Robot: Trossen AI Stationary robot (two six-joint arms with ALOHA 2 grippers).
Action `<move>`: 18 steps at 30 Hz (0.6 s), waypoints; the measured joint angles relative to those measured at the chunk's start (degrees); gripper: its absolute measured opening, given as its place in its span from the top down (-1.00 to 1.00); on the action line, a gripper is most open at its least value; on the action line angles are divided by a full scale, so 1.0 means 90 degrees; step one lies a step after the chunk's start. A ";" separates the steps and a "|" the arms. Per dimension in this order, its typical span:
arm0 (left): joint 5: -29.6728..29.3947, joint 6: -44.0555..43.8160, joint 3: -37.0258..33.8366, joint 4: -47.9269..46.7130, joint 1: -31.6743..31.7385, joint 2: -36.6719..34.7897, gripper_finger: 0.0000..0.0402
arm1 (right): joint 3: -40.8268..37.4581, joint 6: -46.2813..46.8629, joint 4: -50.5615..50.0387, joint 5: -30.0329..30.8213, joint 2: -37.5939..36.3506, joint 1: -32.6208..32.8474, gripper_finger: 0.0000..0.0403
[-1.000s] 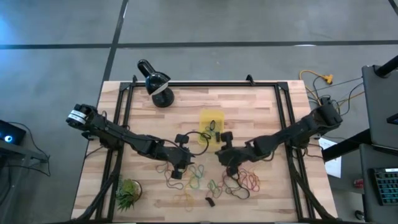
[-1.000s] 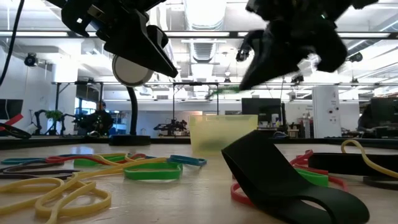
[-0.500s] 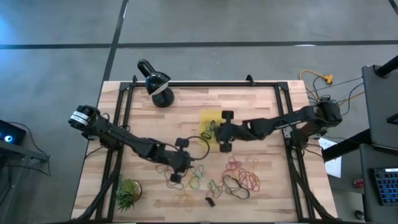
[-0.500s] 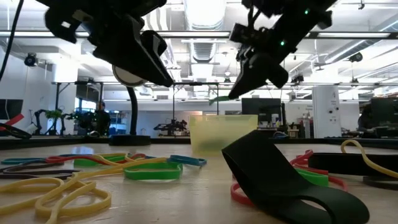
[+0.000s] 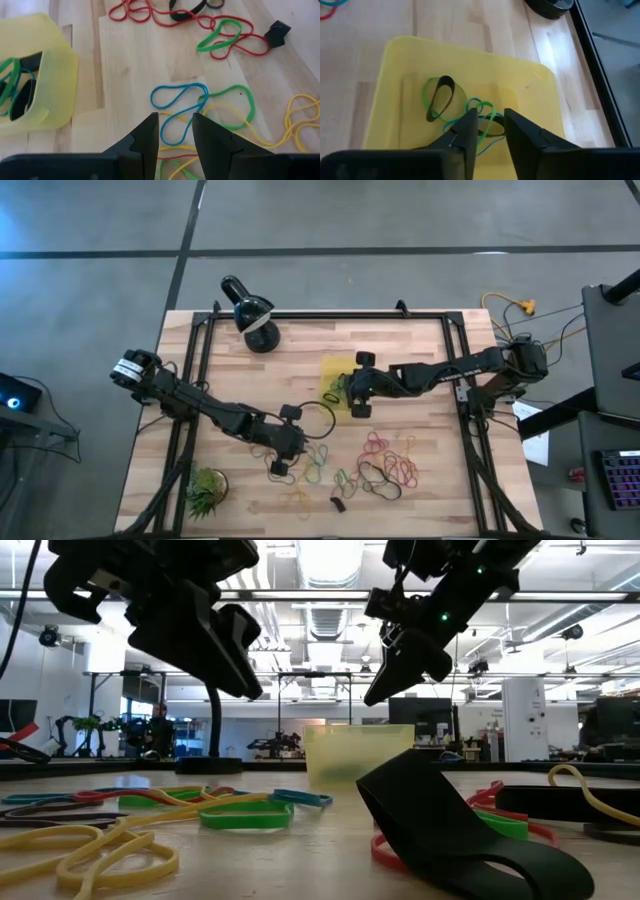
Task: Pick and place rubber bands into bin
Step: Put the green rubber band into the yellow bin
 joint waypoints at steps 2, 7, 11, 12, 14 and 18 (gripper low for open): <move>0.0002 -0.0117 -0.0044 -0.0002 0.0000 0.0000 0.49 | 0.0000 0.0014 0.0000 0.0002 0.0000 -0.0004 0.47; 0.0002 -0.0129 -0.0117 -0.0003 -0.0005 0.0000 0.49 | 0.0000 0.0143 0.0000 -0.0500 0.0000 0.0041 0.38; -0.0007 -0.0135 -0.0177 -0.0297 -0.0005 0.0000 0.49 | 0.0000 0.0220 0.0003 -0.0948 0.0000 0.0175 0.37; -0.0015 -0.0166 -0.0177 -0.0450 -0.0005 0.0003 0.49 | 0.0000 0.0246 0.0000 -0.1010 0.0000 0.0227 0.37; -0.0033 -0.0278 -0.0177 -0.0683 -0.0003 0.0051 0.49 | 0.0000 0.0287 0.0002 -0.1107 0.0000 0.0351 0.37; -0.0045 -0.0291 -0.0203 -0.0867 0.0004 0.0058 0.52 | 0.0000 0.0304 0.0010 -0.1132 0.0000 0.0593 0.37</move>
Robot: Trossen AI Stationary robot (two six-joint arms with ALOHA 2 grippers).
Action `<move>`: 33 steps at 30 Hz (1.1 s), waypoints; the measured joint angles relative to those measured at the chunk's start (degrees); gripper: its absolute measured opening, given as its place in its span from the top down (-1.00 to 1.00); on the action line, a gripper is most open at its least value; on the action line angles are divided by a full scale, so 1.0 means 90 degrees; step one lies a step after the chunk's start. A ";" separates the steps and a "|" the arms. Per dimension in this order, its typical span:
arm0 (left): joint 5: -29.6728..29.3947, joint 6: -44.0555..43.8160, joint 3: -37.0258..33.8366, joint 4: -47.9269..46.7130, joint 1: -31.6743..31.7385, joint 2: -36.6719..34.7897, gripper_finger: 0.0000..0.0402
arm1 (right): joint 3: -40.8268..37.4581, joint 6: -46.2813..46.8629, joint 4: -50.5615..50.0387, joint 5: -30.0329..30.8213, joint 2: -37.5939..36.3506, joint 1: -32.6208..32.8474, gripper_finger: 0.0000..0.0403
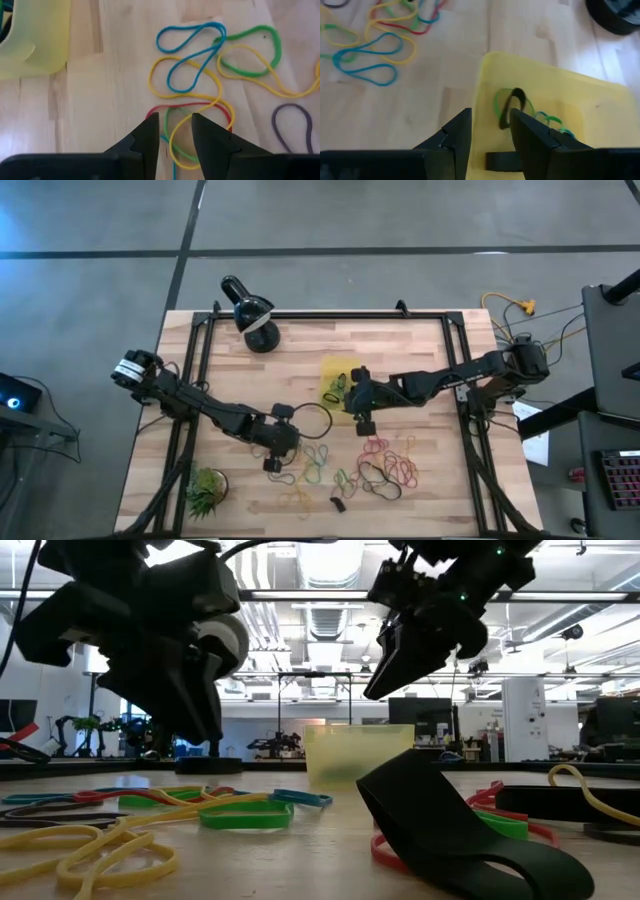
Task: Pick and place rubber bands into bin
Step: Put the green rubber band into the yellow bin
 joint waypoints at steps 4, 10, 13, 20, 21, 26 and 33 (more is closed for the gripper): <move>-0.0157 -0.0006 -0.0023 0.0055 0.0003 0.0000 0.59 | 0.0000 0.0005 0.0064 0.0028 0.0000 0.0154 0.38; -0.0171 0.0008 -0.0011 0.0441 0.0049 0.0422 0.66 | 0.0000 0.0134 0.0105 0.0034 0.0000 0.0246 0.44; -0.0161 0.0005 -0.0001 0.0418 0.0047 0.0645 0.66 | -0.0007 0.0219 0.0092 0.0038 0.0000 0.0257 0.47; -0.0160 -0.0044 0.0019 0.0418 0.0057 0.0806 0.66 | -0.0012 0.0262 0.0080 0.0036 0.0000 0.0276 0.53; -0.0159 -0.0063 0.0019 0.0413 0.0059 0.0815 0.66 | -0.0012 0.0265 0.0082 0.0036 0.0000 0.0276 0.53; -0.0005 -0.0164 0.0019 0.0347 0.0076 0.0816 0.66 | -0.0015 0.0270 0.0085 0.0036 0.0000 0.0276 0.57; 0.0038 -0.0323 0.0016 0.0341 0.0092 0.0816 0.67 | -0.0019 0.0346 0.0087 0.0036 0.0000 0.0276 0.61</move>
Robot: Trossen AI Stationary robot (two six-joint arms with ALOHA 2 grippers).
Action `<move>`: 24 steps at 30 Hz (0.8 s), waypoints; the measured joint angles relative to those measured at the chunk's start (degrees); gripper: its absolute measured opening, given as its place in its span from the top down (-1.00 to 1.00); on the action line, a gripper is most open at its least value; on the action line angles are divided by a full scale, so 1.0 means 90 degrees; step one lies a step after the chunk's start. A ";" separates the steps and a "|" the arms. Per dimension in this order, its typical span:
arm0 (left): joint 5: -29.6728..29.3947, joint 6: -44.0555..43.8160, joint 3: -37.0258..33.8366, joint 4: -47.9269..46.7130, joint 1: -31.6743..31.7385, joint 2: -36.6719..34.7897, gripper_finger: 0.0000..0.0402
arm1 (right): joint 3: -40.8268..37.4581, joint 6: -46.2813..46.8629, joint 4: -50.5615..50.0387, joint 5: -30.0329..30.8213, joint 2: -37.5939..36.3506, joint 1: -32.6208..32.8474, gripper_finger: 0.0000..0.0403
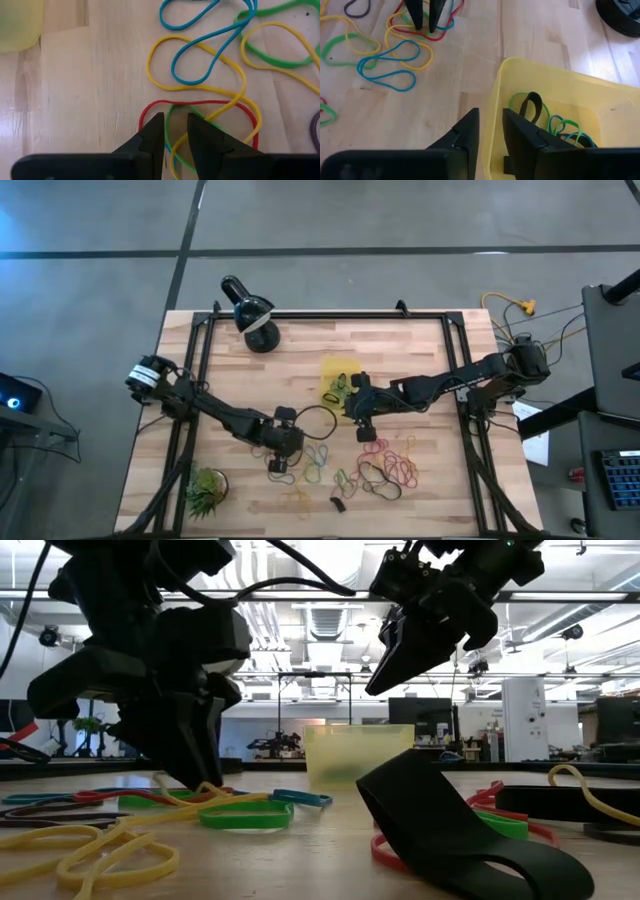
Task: Pick and place rubber bands into bin
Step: Put the green rubber band into the yellow bin
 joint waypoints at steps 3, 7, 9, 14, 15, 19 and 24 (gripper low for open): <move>0.0024 -0.0001 -0.0010 -0.0016 0.0004 0.0000 0.69 | 0.0000 0.0036 0.0002 0.0000 0.0000 0.0000 0.63; 0.0023 -0.0001 -0.0012 -0.0016 0.0015 0.0000 0.86 | 0.0000 0.0051 0.0000 0.0000 0.0000 0.0000 0.64; 0.0024 -0.0001 -0.0012 -0.0016 0.0033 0.0000 0.96 | 0.0000 0.0076 0.0000 0.0000 0.0000 0.0000 0.63; 0.0017 -0.0001 -0.0006 -0.0011 0.0036 0.0000 0.99 | 0.0000 0.0091 -0.0002 0.0000 0.0000 0.0000 0.62; 0.0017 0.0002 0.0005 -0.0011 0.0036 0.0000 1.00 | 0.0000 0.0091 0.0000 0.0000 0.0000 0.0000 0.62; 0.0004 0.0004 0.0061 0.0008 0.0036 -0.0018 1.00 | 0.0000 0.0081 -0.0002 0.0000 0.0000 0.0000 0.65; 0.0017 0.0043 0.0097 0.0013 0.0036 -0.0172 1.00 | 0.0000 0.0055 -0.0007 0.0000 0.0000 0.0000 0.66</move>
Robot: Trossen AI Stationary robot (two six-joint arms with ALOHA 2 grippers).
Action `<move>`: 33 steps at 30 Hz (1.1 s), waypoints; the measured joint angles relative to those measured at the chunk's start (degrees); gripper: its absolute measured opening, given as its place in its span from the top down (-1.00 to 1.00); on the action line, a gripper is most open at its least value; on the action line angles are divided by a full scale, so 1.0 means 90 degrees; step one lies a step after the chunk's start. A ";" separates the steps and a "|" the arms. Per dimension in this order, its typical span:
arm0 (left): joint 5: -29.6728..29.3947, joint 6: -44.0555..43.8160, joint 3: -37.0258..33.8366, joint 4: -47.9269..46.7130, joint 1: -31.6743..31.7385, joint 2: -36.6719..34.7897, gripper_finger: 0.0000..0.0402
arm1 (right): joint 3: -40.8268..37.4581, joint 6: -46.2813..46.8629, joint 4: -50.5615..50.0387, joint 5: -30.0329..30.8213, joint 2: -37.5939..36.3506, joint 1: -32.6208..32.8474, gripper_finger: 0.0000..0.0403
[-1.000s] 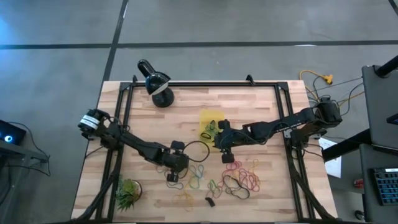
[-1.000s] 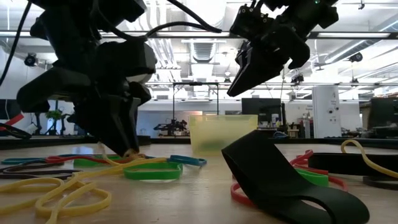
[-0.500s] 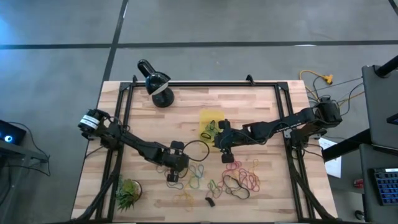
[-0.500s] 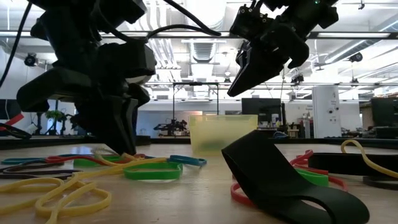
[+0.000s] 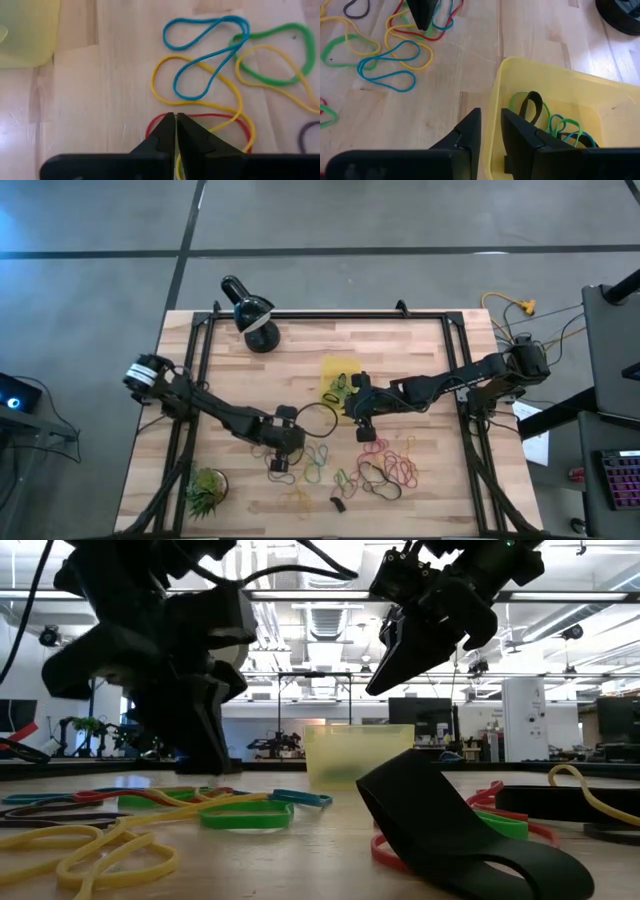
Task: Pick and place rubber bands into bin
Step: Put the green rubber band into the yellow bin
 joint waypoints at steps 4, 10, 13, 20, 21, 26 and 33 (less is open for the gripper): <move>0.0026 -0.0001 -0.0036 -0.0011 0.0000 -0.0039 1.00 | -0.0002 -0.0010 0.0000 0.0000 0.0000 0.0000 0.64; 0.0099 -0.0034 -0.0075 0.0011 0.0000 0.0069 1.00 | -0.0012 -0.0012 0.0000 0.0000 0.0000 0.0000 0.64; 0.0099 -0.0036 -0.0073 0.0052 0.0000 0.0146 1.00 | -0.0019 -0.0012 -0.0002 0.0002 0.0000 0.0000 0.66; 0.0096 -0.0034 -0.0073 0.0195 0.0031 0.0345 1.00 | -0.0022 -0.0012 0.0006 0.0000 0.0000 0.0000 0.68; 0.0103 -0.0035 -0.0073 0.0196 0.0034 0.0345 1.00 | -0.0022 -0.0012 0.0005 0.0000 0.0000 0.0000 0.68; 0.0097 -0.0034 -0.0073 0.0181 0.0036 0.0310 0.94 | -0.0022 -0.0007 0.0005 0.0000 0.0000 0.0000 0.68; 0.0099 -0.0035 -0.0061 0.0176 0.0069 0.0284 0.59 | -0.0024 -0.0012 0.0005 0.0000 0.0000 -0.0002 0.68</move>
